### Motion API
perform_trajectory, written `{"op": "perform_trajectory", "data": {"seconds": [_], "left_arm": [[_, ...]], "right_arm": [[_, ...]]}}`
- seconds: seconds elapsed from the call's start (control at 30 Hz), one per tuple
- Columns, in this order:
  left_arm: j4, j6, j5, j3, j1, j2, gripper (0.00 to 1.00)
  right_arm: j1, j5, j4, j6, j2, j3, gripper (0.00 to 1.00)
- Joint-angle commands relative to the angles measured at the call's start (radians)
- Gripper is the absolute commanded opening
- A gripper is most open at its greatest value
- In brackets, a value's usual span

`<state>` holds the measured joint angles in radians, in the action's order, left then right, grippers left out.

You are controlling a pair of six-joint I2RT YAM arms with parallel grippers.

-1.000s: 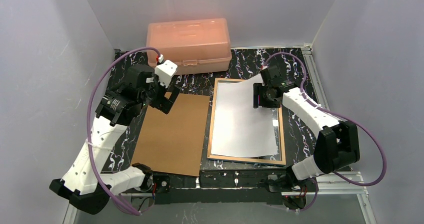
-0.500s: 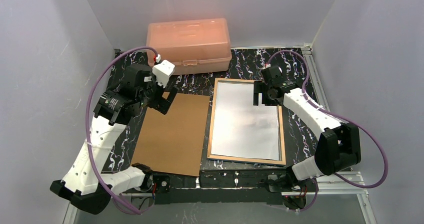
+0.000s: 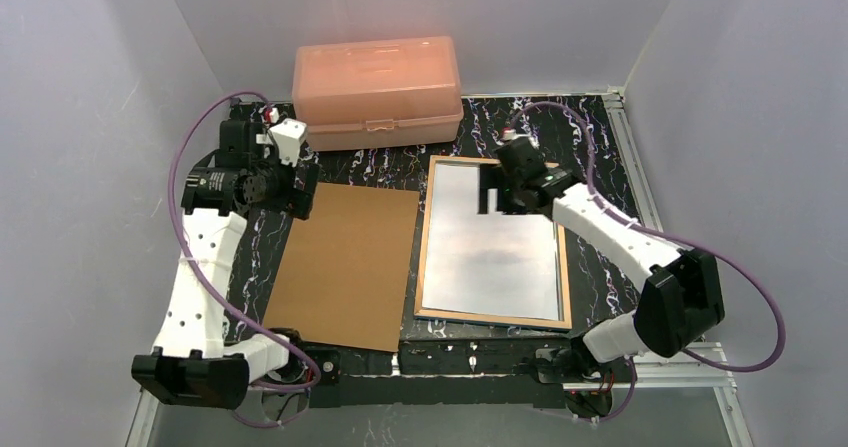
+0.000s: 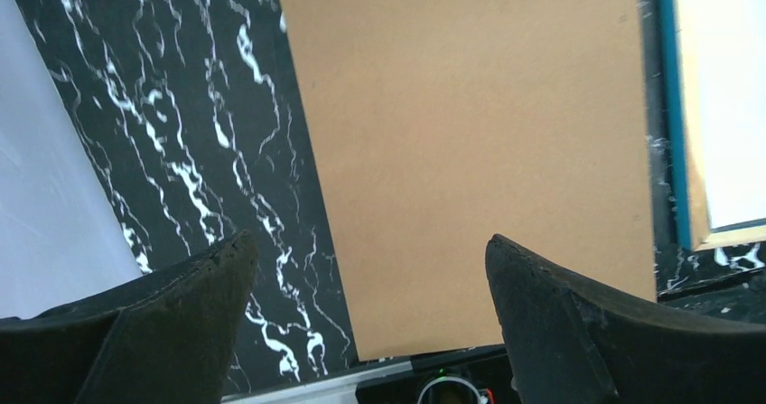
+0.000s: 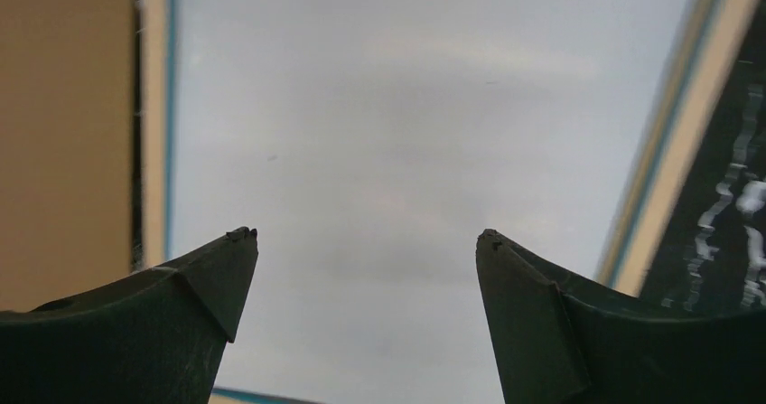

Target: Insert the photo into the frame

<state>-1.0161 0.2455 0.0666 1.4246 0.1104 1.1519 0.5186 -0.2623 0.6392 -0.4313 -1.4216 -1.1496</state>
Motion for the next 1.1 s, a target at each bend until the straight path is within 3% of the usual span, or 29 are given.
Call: {"op": "perform_trajectory", "data": {"seconds": [0.0, 0.07, 0.17, 0.33, 0.8, 1.07], "left_arm": [[-0.024, 0.084, 0.078, -0.094, -0.143, 0.046, 0.92], [-0.017, 0.124, 0.106, -0.125, -0.224, 0.087, 0.85], [-0.016, 0.169, 0.126, -0.139, -0.32, 0.164, 0.64], [0.057, 0.192, 0.073, -0.184, -0.394, 0.271, 0.38], [0.218, 0.139, 0.077, -0.282, -0.409, 0.452, 0.14], [0.221, 0.122, 0.162, -0.297, -0.411, 0.519, 0.16]], "right_arm": [[0.25, 0.032, -0.121, -0.167, -0.031, -0.062, 0.99], [0.352, 0.013, -0.158, -0.221, -0.084, -0.088, 0.99], [0.455, -0.008, -0.195, -0.278, -0.175, -0.132, 0.99], [0.519, -0.006, -0.191, -0.342, -0.322, -0.22, 0.99], [0.586, 0.033, -0.185, -0.438, -0.53, -0.308, 0.99], [0.597, 0.022, -0.187, -0.492, -0.565, -0.286, 0.99]]}}
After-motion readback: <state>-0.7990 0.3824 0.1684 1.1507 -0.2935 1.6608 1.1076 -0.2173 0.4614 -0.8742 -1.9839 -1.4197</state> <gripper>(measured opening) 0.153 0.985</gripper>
